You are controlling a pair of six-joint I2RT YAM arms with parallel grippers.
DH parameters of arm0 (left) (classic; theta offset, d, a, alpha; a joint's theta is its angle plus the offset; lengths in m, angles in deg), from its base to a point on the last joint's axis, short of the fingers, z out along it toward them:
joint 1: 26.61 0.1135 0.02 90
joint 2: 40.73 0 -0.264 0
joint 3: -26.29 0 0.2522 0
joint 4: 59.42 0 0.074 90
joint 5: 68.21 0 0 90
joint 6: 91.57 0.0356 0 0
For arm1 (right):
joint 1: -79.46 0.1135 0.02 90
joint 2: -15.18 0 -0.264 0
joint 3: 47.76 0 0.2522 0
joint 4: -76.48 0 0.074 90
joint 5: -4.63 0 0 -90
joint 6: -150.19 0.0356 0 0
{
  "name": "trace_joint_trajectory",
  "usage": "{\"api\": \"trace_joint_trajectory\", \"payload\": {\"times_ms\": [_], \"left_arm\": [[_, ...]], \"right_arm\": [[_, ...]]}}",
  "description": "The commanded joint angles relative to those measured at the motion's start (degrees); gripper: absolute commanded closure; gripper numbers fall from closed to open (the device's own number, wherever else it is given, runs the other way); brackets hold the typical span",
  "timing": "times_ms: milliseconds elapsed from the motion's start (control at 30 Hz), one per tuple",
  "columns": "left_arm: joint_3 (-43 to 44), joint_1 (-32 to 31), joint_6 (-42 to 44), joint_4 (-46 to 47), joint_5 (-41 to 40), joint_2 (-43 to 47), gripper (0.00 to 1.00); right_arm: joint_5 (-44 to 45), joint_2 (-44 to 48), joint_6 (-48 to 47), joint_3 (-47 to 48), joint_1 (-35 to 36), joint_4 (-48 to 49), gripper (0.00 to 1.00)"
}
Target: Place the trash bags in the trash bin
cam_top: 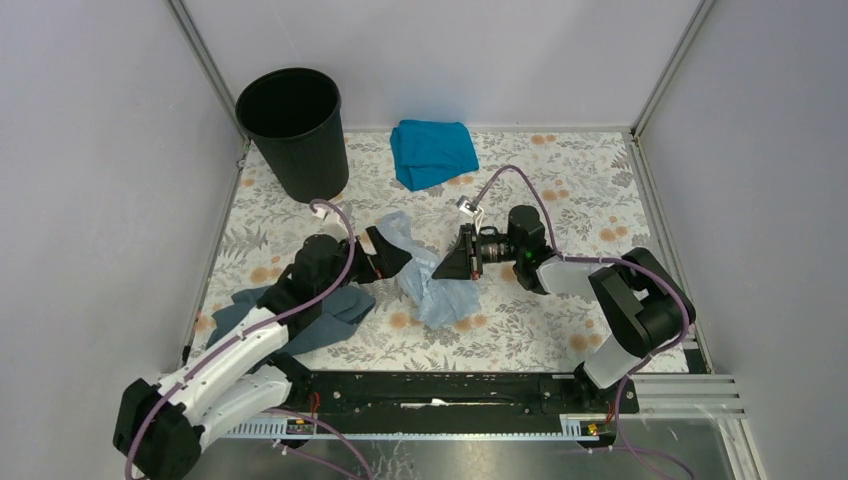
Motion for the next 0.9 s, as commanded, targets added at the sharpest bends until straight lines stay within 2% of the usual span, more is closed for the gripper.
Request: {"api": "trace_joint_trajectory", "payload": {"times_ms": [0, 67, 200, 267, 333, 400, 433, 533, 633, 667, 700, 733, 767, 867], "left_arm": [[-4.82, 6.43, -9.61, 11.16, 13.25, -0.26, 0.01], [-5.99, 7.67, -9.63, 12.81, 14.29, -0.50, 0.04], [-5.45, 8.04, -7.54, 17.94, 20.55, -3.93, 0.31], [-4.29, 8.04, -5.67, 17.77, 21.80, -5.48, 0.53], [-2.94, 8.04, -3.20, 15.83, 20.86, -5.53, 0.79], [-1.13, 8.10, -0.21, 12.98, 19.34, -4.47, 0.97], [0.18, 8.09, 1.80, 10.64, 18.20, -3.70, 1.00], [5.26, 8.09, 8.20, 1.28, 11.17, 0.09, 1.00], [8.87, 8.07, 12.42, -5.49, 4.76, 3.91, 1.00], [9.78, 8.12, 13.42, -7.01, 3.54, 4.92, 1.00], [10.49, 8.12, 13.91, -7.93, 2.68, 5.85, 1.00], [11.04, 8.13, 14.16, -8.64, 2.47, 6.48, 1.00], [11.42, 8.11, 14.20, -8.65, 3.34, 6.73, 1.00], [12.90, 8.04, 14.09, -6.86, 10.36, 5.32, 1.00]], "right_arm": [[-4.88, -1.20, 3.37, 0.40, -0.67, 9.79, 0.93], [-4.60, -0.59, 2.72, 0.19, -0.67, 8.11, 0.92], [-4.54, 1.00, -0.11, 0.18, -0.71, 3.08, 0.83], [-3.93, 2.23, -1.95, -0.12, -0.68, 0.04, 0.79], [-2.98, 3.57, -3.93, -0.48, -0.71, -3.42, 0.78], [0.65, 5.20, -7.82, -0.10, -0.67, -10.45, 0.92], [3.67, 6.22, -10.47, 0.57, -0.68, -16.09, 1.00], [18.37, 9.56, -16.04, 2.69, -0.68, -32.35, 1.00], [41.20, 12.63, -16.86, 4.50, -0.68, -45.67, 1.00], [51.47, 13.28, -16.56, 5.24, -0.70, -49.32, 0.99], [57.24, 13.59, -16.39, 5.85, -0.74, -51.81, 0.93], [61.00, 13.66, -16.46, 6.53, -0.73, -53.77, 0.81], [62.51, 13.34, -16.75, 7.55, -0.73, -56.20, 0.74], [59.80, 11.51, -18.74, 11.56, -0.63, -60.77, 0.47]]}}
